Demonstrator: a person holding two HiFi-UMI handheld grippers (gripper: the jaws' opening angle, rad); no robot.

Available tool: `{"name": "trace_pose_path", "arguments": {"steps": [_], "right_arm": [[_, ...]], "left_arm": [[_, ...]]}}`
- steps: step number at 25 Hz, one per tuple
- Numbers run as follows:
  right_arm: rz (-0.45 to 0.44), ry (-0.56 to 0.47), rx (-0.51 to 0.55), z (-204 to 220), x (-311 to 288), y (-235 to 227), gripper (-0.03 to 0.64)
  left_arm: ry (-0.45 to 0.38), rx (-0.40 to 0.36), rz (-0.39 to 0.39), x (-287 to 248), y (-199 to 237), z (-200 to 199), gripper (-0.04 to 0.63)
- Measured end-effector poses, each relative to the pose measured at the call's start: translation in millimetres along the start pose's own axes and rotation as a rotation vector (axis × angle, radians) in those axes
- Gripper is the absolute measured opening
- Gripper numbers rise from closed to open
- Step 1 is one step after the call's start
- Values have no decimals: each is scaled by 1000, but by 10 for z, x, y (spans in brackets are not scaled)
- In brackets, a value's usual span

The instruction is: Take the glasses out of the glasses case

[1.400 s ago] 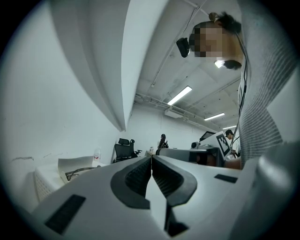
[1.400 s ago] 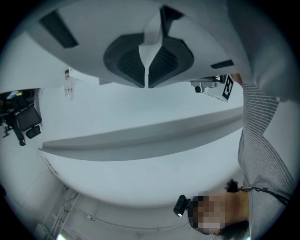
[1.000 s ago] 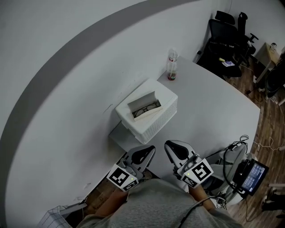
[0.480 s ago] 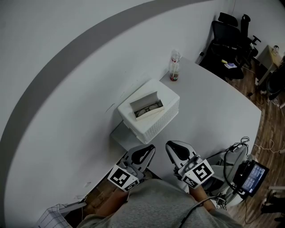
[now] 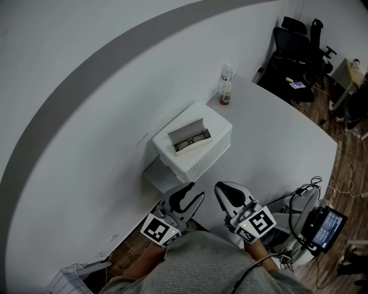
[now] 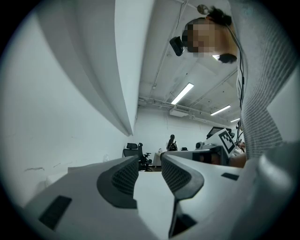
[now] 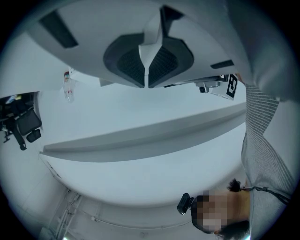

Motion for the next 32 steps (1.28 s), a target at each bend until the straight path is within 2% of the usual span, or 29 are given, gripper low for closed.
{"name": "trace_pose_path", "arguments": {"steps": [8,17,25,28,32], "right_arm": [[5,-4,1,-3,6,2,17],[2,-5,-3,3,0,-7,17],[4,-2,-5,25,5,-35,17],[10,1,-3,35,20,-61,17],[24,-1,-6,26,37,-94,17]], "left_arm": [[3,6,4,-3,43,12,141],[24,-33,2,-50,139,26,140],[110,-159,-5,-161,334,208,141],[109,-203,4,-252,383,199,140],[128,-226,1,-302,456,230,140]]}}
Point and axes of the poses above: the fingertips, and each gripper's own axes: x backward along the fingers, y to its left, z out of its underside, the point moved 3 cm from there along x, backward along the fingers, and after that the axes turned 11 degrees about -x, right-handed, at the moved point
